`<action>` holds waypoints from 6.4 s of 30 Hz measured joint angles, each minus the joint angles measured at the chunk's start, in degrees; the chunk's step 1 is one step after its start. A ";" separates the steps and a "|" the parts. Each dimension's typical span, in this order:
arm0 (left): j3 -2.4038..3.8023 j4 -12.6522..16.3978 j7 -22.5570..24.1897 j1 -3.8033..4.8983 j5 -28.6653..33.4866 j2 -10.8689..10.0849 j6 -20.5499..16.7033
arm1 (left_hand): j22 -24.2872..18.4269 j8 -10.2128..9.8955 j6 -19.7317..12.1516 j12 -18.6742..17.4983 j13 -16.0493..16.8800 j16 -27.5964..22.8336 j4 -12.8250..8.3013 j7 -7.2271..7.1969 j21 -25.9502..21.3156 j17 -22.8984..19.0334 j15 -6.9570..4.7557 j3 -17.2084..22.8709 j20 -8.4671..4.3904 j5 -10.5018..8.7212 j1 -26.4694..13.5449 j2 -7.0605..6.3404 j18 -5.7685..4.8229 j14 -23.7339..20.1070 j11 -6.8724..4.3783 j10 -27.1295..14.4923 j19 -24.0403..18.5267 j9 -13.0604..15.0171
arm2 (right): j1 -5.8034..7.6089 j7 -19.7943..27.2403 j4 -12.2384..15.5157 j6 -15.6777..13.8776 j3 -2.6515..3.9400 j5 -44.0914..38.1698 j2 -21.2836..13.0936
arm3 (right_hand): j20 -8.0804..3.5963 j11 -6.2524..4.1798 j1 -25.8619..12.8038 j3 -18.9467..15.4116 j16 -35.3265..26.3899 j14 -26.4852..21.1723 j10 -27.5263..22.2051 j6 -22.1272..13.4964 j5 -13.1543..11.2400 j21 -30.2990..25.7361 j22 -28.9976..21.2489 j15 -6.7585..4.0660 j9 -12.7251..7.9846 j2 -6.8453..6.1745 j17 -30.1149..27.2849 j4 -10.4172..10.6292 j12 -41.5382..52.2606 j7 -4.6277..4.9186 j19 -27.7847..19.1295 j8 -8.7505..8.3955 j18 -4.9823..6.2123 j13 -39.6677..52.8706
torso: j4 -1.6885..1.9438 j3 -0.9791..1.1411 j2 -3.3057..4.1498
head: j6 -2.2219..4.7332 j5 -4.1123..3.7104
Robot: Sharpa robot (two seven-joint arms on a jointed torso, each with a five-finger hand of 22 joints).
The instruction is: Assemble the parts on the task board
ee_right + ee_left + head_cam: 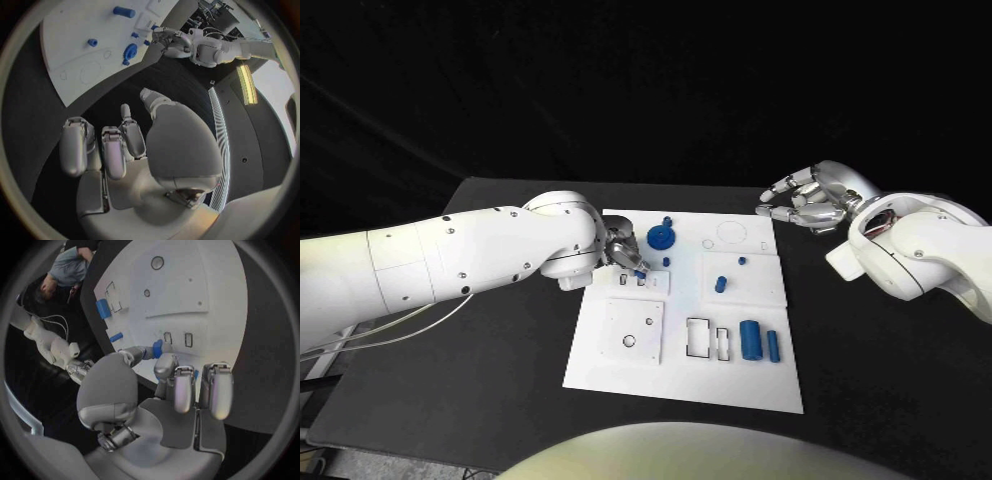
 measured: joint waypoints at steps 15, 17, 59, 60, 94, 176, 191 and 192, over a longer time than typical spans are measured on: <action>-0.22 0.28 0.79 -1.47 -4.56 0.33 -2.34 | 0.04 0.00 0.43 0.62 0.59 0.00 0.00 -0.05 0.00 0.00 0.00 0.00 0.00 -0.17 -0.15 -0.15 0.00 0.00 0.00 0.40 0.00 -0.01 | -0.21 0.06 0.03 0.00 0.00 0.03 -0.06 | 0.00 0.00 -0.23 0.00 0.00 0.00 0.00 0.00 0.00 0.00 0.04 0.00 -0.01 0.23 0.00 0.00 0.00 0.00 0.00 0.00 0.00 0.00 | -0.06 0.03 0.10 | -0.24 0.03; -0.23 0.23 0.79 -1.56 -4.85 0.42 -2.48 | 0.04 0.21 0.50 0.87 0.67 0.00 0.00 -0.12 0.00 0.00 -0.02 0.00 0.00 -0.17 -0.15 -0.15 0.00 -0.02 0.00 0.40 0.00 -0.01 | -0.22 0.06 0.03 0.00 0.00 0.04 -0.07 | 0.00 0.00 -0.23 0.00 0.00 0.00 0.00 0.00 0.00 0.00 0.04 0.00 -0.01 0.23 0.00 0.00 0.00 0.00 0.00 0.00 0.00 0.00 | -0.06 0.03 0.10 | -0.32 0.00; -0.27 -0.04 -0.06 -1.83 -5.94 0.71 0.35 | 0.02 0.50 1.02 0.85 0.58 0.00 -0.17 -0.02 0.00 0.00 -0.20 -0.16 0.01 -0.50 -0.14 -0.14 0.00 -0.21 0.00 0.79 0.00 0.12 | -0.40 0.09 -0.08 0.13 0.00 0.10 -0.08 | -0.21 0.00 -0.22 0.16 0.00 0.00 0.00 0.00 0.45 -0.22 0.01 0.00 0.08 0.23 -0.01 0.15 0.00 0.00 -0.21 0.00 0.00 0.04 | -0.04 0.07 0.02 | -1.34 0.41; -0.27 -0.04 -0.08 -1.83 -5.95 0.71 0.42 | 0.02 0.49 1.02 0.85 0.58 0.00 -0.17 -0.02 0.00 0.00 -0.20 -0.16 0.01 -0.50 -0.14 -0.14 0.00 -0.21 0.00 0.79 0.00 0.13 | -0.40 0.09 -0.09 0.14 0.00 0.10 -0.08 | -0.21 0.00 -0.22 0.16 0.00 0.00 0.00 0.00 0.45 -0.22 0.01 0.00 0.08 0.23 -0.01 0.15 0.00 0.00 -0.21 0.00 0.00 0.04 | -0.05 0.07 0.01 | -1.36 0.41; -0.19 -0.80 -0.79 -1.72 -5.74 1.54 1.76 | 0.01 1.17 1.39 0.84 0.12 0.00 -3.53 -0.03 0.00 0.00 -0.40 4.18 -0.35 -7.54 -2.56 0.32 0.01 0.00 -0.10 1.32 0.07 0.58 | -0.42 0.04 -0.01 0.23 0.00 0.13 -0.21 | -0.21 0.00 -0.22 0.16 0.00 0.00 0.00 0.00 0.44 -0.21 0.04 0.00 0.07 0.23 0.03 0.15 0.00 0.00 -0.20 0.00 0.00 0.02 | -0.12 0.14 0.04 | -1.64 0.24; 4.29 1.64 -2.45 0.07 -1.02 -2.84 2.24 | 0.04 -0.87 1.96 0.19 -0.57 0.00 3.76 -1.26 -0.59 0.00 -1.01 -1.55 -0.80 -26.88 -7.21 -2.40 0.02 -0.21 -0.48 0.82 0.00 -1.51 | -0.68 0.14 -0.67 0.42 0.00 0.31 -0.45 | 0.00 -0.01 -5.66 -3.57 -0.44 0.00 -0.41 -0.81 3.33 -1.33 0.03 0.00 0.89 0.39 0.00 2.43 -0.43 -0.01 -0.41 0.66 0.00 -0.01 | -0.08 0.07 -0.10 | -0.57 0.05; 4.80 -9.05 -1.32 1.56 -0.84 0.70 3.38 | 0.03 -8.81 -1.16 -0.54 -1.24 0.00 7.97 1.12 -1.11 0.00 0.34 -9.96 0.55 -27.82 -1.06 -1.84 0.01 -0.11 1.06 -1.12 0.11 -8.01 | -0.70 0.14 -0.79 0.45 0.00 0.37 -0.35 | 0.00 -0.01 -5.66 -3.88 -0.44 0.00 -0.41 -0.81 3.33 -1.33 0.02 0.00 0.93 0.39 0.00 2.44 -0.43 0.00 -0.41 0.66 0.00 0.04 | -0.12 0.10 0.13 | 0.46 -0.01; 4.72 -9.64 -1.22 1.58 -0.96 1.09 3.55 | 0.03 -8.81 -1.12 -0.54 -1.24 0.00 8.13 1.08 -1.11 0.00 0.52 -11.44 0.55 -26.83 -0.71 -1.48 0.01 -0.29 1.13 -1.18 0.11 -8.20 | -0.71 0.14 -0.79 0.45 0.00 0.37 -0.34 | 0.00 -0.01 -5.66 -3.88 -0.44 0.00 -0.41 -0.81 3.33 -1.33 0.02 0.00 0.93 0.39 0.00 2.44 -0.43 0.00 -0.41 0.66 0.00 0.04 | -0.13 0.10 0.15 | 0.47 0.00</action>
